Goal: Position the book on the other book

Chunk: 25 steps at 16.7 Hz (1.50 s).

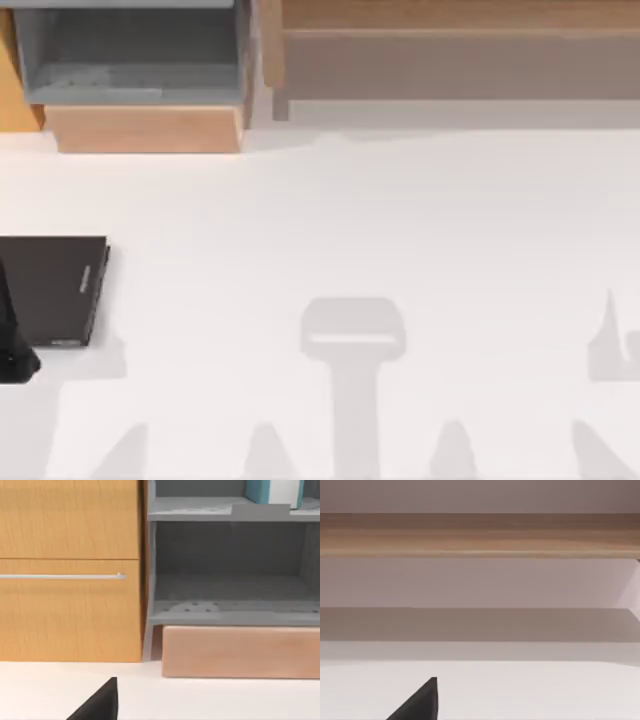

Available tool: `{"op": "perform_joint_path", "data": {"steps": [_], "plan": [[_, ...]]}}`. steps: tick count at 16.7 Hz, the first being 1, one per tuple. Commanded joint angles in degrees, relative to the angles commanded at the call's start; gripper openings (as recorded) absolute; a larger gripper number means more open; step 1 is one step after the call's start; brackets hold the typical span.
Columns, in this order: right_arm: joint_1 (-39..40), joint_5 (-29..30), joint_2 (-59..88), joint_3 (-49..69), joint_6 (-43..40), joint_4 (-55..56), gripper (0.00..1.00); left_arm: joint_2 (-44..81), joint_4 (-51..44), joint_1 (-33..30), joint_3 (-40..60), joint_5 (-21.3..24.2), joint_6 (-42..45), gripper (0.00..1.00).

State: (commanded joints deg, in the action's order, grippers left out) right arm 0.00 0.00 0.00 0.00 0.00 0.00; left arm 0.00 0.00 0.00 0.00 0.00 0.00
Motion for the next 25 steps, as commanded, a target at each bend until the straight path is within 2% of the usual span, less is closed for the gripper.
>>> {"op": "perform_joint_path", "data": {"steps": [4,8,11,19,25], "plan": [[0.0,0.0,0.0,0.0,0.0,0.0,1.0,1.8,0.8,-0.3,1.6,-0.3,0.0,1.0],[0.0,0.0,0.0,0.0,0.0,0.0,1.0,12.6,5.3,-2.2,10.4,-1.8,-0.2,1.0],[0.0,0.0,0.0,0.0,0.0,0.0,1.0,27.0,10.4,-4.2,20.3,-3.5,-0.3,1.0],[0.0,0.0,0.0,0.0,0.0,0.0,1.0,76.4,25.6,-10.2,49.9,-8.8,-0.6,1.0],[0.0,0.0,0.0,0.0,0.0,0.0,1.0,101.8,34.2,-13.7,66.8,-11.7,-0.7,1.0]]}}
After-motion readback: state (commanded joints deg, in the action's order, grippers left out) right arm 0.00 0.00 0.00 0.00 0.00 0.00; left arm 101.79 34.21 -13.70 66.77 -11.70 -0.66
